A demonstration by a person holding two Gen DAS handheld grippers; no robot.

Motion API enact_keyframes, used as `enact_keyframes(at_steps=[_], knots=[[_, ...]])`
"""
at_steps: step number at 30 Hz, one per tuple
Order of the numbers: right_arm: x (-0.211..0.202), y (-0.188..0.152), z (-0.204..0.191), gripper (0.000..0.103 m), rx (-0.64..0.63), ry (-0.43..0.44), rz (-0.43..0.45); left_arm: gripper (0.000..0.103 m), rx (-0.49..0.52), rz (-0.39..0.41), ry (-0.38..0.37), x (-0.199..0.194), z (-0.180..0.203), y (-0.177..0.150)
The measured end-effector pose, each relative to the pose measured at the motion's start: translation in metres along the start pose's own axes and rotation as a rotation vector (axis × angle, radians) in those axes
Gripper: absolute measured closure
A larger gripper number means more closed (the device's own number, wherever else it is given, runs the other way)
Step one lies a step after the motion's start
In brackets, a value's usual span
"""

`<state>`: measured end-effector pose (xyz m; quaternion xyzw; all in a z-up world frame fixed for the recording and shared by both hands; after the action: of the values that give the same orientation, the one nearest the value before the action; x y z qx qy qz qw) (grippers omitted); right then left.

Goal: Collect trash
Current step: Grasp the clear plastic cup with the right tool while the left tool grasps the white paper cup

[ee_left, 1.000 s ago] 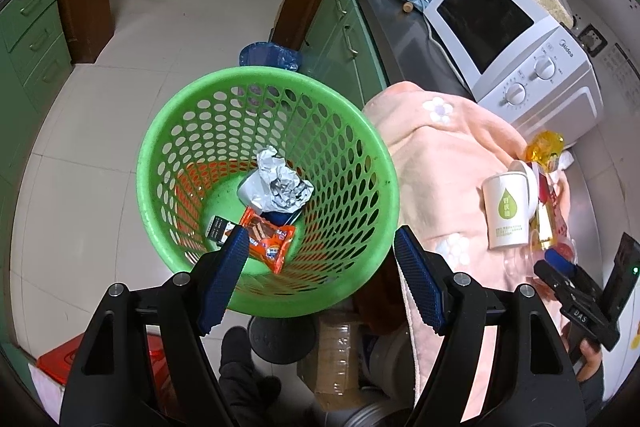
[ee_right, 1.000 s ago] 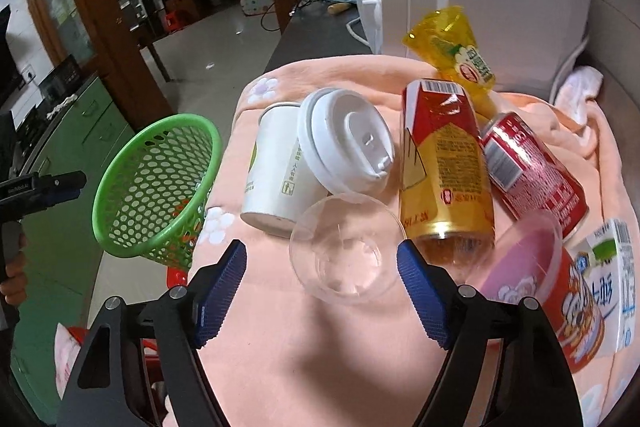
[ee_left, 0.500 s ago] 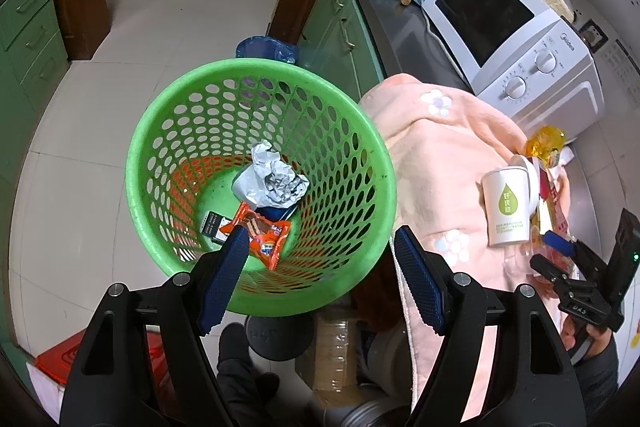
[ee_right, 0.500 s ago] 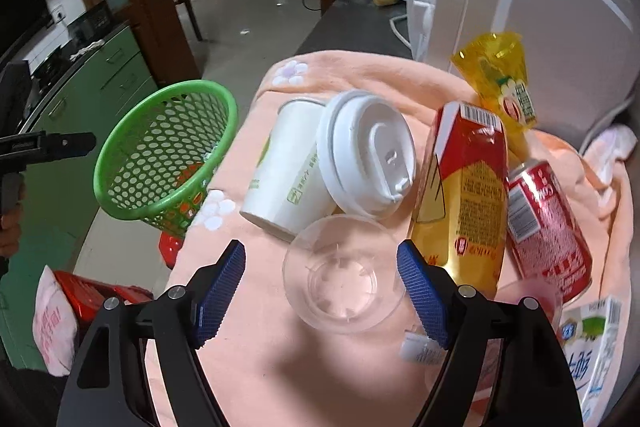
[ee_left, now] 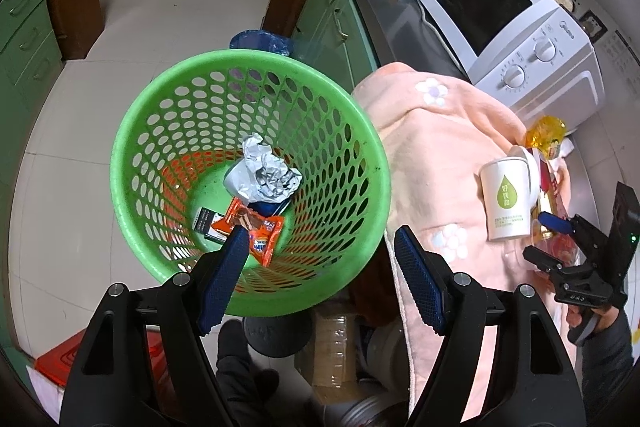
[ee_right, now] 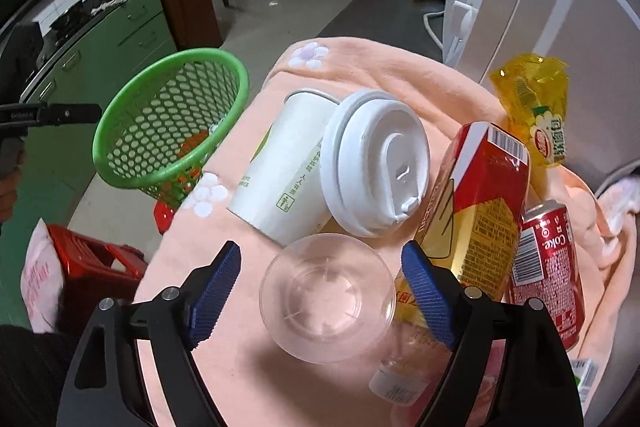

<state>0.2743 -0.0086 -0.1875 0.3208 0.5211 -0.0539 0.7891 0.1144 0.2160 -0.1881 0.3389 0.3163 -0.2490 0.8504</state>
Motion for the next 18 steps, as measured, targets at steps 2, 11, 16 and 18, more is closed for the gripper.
enact_keyframes(at_steps=[2,11,16,18], knots=[[0.003,-0.003,-0.003,0.023,-0.022,0.006,-0.017,0.029,0.005,-0.004,-0.009,0.002,0.004,0.001],[-0.001,-0.019,-0.009,0.042,-0.005,-0.018,-0.027,0.027,0.070,-0.031,-0.051,0.021,0.047,0.007],[-0.015,-0.030,-0.006,0.043,0.045,-0.027,-0.018,0.027,0.106,-0.080,-0.107,0.046,0.086,0.007],[-0.023,-0.035,-0.005,0.043,0.075,-0.029,-0.012,0.026,0.114,-0.101,-0.133,0.057,0.101,0.005]])
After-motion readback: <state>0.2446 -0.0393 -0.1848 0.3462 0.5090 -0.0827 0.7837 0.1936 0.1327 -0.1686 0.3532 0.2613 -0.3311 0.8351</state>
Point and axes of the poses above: each gripper's, at about its wrist camera, not at the fingertips, and x roughly the way its jaws point, z to its right, y to its top, the point moved 10 cm from there along x, roughly the way its jaws point, and after that the axes turned 15 degrees about -y, right-handed, at the moved point
